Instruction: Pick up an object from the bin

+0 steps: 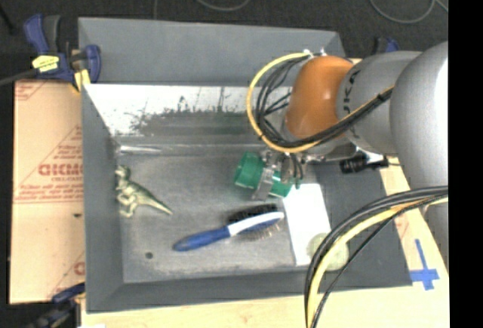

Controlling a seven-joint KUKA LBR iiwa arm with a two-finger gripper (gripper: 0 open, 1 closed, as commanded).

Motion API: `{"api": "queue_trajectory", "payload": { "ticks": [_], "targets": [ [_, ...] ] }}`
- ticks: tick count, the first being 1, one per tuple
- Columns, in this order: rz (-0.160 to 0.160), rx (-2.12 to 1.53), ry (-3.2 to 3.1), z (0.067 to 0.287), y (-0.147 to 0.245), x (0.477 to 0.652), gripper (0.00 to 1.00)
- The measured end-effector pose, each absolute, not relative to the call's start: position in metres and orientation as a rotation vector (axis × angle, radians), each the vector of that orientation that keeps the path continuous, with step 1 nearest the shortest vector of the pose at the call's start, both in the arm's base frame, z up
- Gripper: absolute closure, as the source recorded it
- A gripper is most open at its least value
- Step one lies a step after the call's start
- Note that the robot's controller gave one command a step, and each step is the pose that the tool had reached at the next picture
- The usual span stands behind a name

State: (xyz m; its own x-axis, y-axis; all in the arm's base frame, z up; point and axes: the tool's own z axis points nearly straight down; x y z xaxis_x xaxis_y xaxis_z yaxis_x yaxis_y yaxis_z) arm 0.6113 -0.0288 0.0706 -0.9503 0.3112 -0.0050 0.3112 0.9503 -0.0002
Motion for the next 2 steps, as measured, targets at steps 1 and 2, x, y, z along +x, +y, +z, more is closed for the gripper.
{"api": "queue_trajectory", "payload": {
  "ticks": [1,2],
  "targets": [
    [-0.002,0.494,3.101,0.073,-0.029,0.610,1.00],
    [-0.001,0.495,3.101,0.084,-0.029,0.611,1.00]
  ]
}}
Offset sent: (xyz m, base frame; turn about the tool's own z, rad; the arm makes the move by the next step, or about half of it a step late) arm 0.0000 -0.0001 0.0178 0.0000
